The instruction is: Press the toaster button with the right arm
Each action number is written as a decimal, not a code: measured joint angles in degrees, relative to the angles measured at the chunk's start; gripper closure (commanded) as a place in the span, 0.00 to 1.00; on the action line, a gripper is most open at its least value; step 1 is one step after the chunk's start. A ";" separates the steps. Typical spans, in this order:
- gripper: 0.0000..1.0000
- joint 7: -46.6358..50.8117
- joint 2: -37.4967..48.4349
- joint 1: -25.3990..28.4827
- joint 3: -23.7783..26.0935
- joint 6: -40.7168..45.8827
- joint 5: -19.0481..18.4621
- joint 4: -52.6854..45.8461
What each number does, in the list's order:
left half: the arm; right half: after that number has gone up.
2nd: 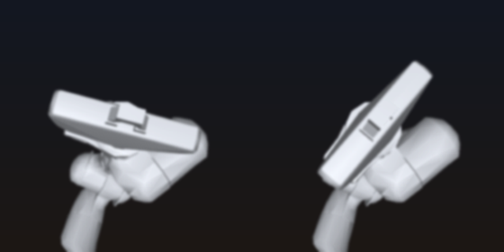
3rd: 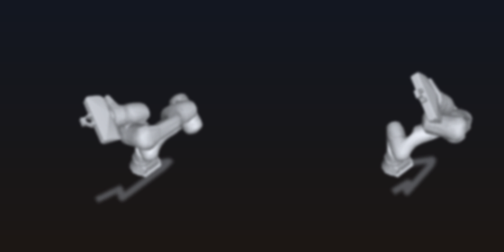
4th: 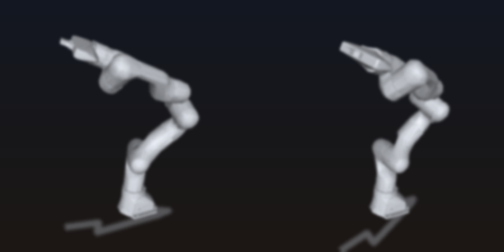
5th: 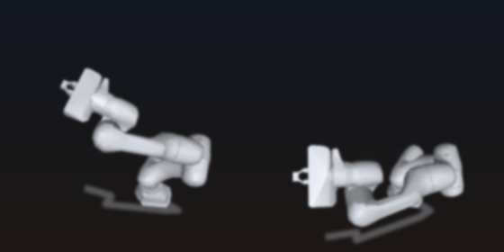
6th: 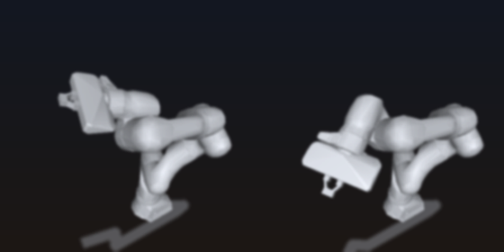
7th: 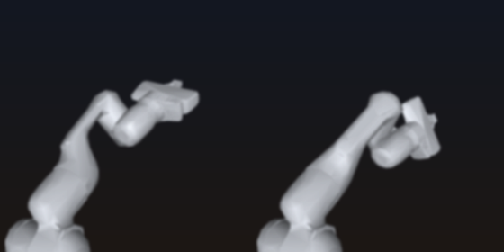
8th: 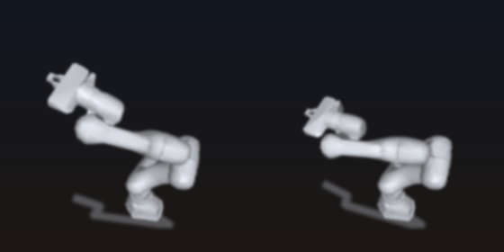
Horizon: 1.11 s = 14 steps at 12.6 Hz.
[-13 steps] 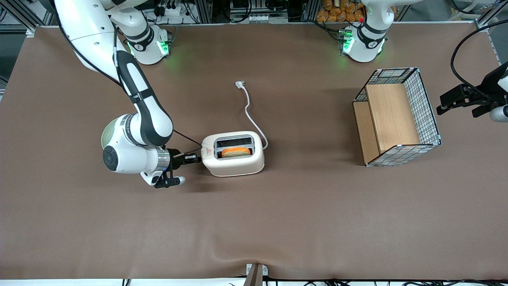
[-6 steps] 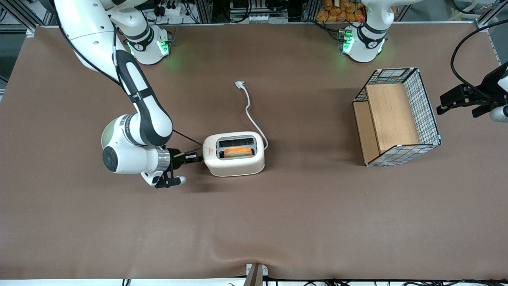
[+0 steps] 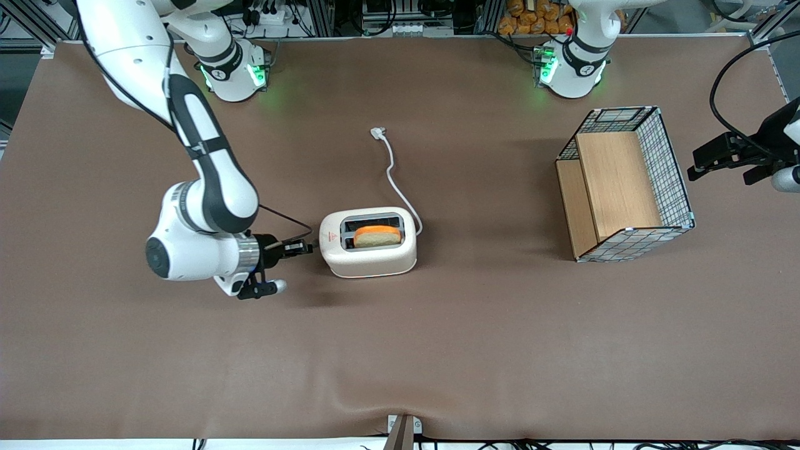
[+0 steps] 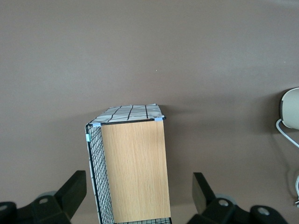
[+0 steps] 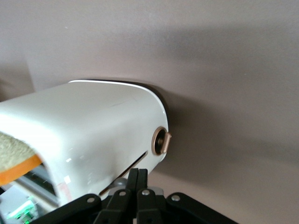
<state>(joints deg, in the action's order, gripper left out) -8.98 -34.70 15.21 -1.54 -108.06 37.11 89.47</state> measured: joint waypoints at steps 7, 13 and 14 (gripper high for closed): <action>0.00 0.83 2.26 -5.26 -0.74 14.26 -7.58 -12.52; 0.00 1.75 9.41 -8.37 1.39 15.31 -22.32 -14.76; 0.00 1.77 10.77 -10.00 2.85 17.17 -23.44 -15.66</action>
<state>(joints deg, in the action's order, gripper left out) -7.21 -23.93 5.21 1.31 -90.88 13.66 73.81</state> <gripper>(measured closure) 0.000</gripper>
